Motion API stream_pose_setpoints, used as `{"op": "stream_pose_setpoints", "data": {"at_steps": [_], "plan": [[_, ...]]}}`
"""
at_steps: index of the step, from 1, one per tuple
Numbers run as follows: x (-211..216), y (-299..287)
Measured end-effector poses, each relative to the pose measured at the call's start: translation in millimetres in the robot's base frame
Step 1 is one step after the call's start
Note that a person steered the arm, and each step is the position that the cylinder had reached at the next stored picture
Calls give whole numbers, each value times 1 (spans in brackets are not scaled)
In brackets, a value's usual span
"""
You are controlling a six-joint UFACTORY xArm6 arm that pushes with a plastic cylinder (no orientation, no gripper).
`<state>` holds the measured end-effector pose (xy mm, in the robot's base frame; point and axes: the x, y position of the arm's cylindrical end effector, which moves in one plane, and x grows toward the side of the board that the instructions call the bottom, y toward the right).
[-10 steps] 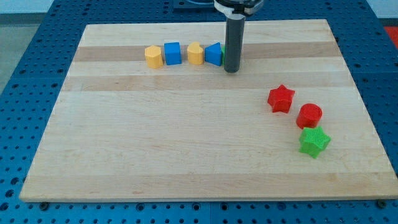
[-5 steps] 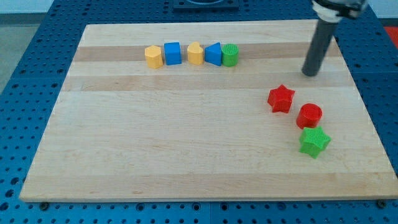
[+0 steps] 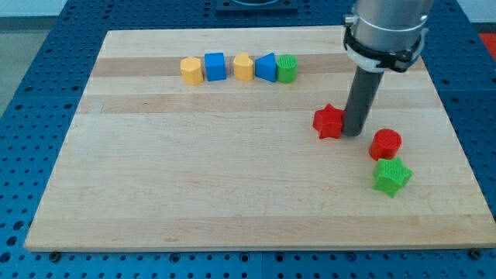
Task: Move the red star towards yellow heart
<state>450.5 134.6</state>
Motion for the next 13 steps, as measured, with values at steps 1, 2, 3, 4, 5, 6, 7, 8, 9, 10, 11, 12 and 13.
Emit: {"op": "stream_pose_setpoints", "data": {"at_steps": [1, 2, 3, 4, 5, 6, 7, 8, 9, 10, 11, 12, 13], "plan": [[0, -10], [-5, -29], [-24, -51], [-57, -73], [-78, -91], [-78, -93], [-68, -101], [-51, -114], [-48, -100], [-52, -61], [-22, -77], [-4, -110], [-4, -125]]}}
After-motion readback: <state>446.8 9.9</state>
